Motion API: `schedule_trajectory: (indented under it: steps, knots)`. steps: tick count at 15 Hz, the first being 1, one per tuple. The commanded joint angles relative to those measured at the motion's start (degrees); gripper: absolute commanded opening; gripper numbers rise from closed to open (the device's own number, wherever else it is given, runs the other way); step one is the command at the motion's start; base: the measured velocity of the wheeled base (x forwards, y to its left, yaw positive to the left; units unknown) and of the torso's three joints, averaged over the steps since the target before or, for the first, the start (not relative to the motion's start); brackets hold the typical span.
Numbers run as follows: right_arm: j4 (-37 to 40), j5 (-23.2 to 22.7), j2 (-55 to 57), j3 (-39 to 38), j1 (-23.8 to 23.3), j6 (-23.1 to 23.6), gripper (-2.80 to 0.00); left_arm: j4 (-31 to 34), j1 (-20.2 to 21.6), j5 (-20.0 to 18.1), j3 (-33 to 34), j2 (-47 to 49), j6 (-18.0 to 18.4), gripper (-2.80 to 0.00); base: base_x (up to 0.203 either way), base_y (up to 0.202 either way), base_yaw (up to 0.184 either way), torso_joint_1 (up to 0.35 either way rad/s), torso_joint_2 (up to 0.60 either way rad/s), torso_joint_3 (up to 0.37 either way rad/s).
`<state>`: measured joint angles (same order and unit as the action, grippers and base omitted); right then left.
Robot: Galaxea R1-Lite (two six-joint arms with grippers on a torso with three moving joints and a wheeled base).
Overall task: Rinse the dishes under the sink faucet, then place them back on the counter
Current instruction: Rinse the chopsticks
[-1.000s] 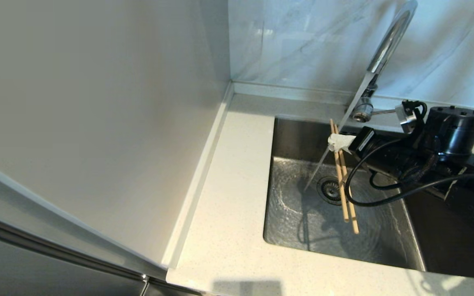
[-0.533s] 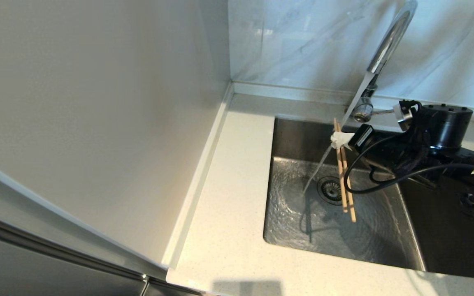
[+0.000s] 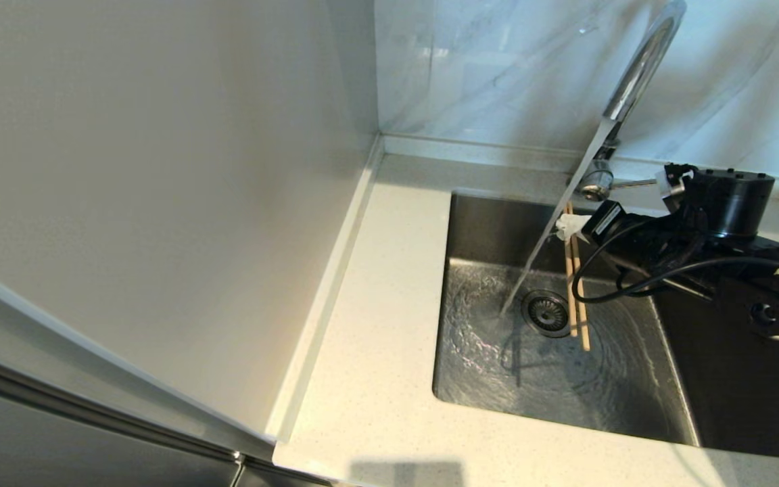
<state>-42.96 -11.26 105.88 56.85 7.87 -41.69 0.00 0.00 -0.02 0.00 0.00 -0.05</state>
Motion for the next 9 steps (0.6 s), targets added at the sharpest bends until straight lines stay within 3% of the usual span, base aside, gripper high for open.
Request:
schedule_trajectory:
  steps: [1, 9]
  knots:
    - [-0.21, -0.08, -0.28, -0.82, -0.56, -0.23, -2.80, 0.00, 0.00, 0.02, 0.00, 0.00, -0.04, -2.80, 0.000, 0.000, 0.000, 0.000, 0.00, 0.000]
    - [-0.28, -0.21, -3.82, -4.32, -0.61, -0.14, -2.80, 0.00, 0.00, 0.02, 0.00, 0.00, -0.04, -2.80, 0.000, 0.000, 0.000, 0.000, 0.00, 0.000]
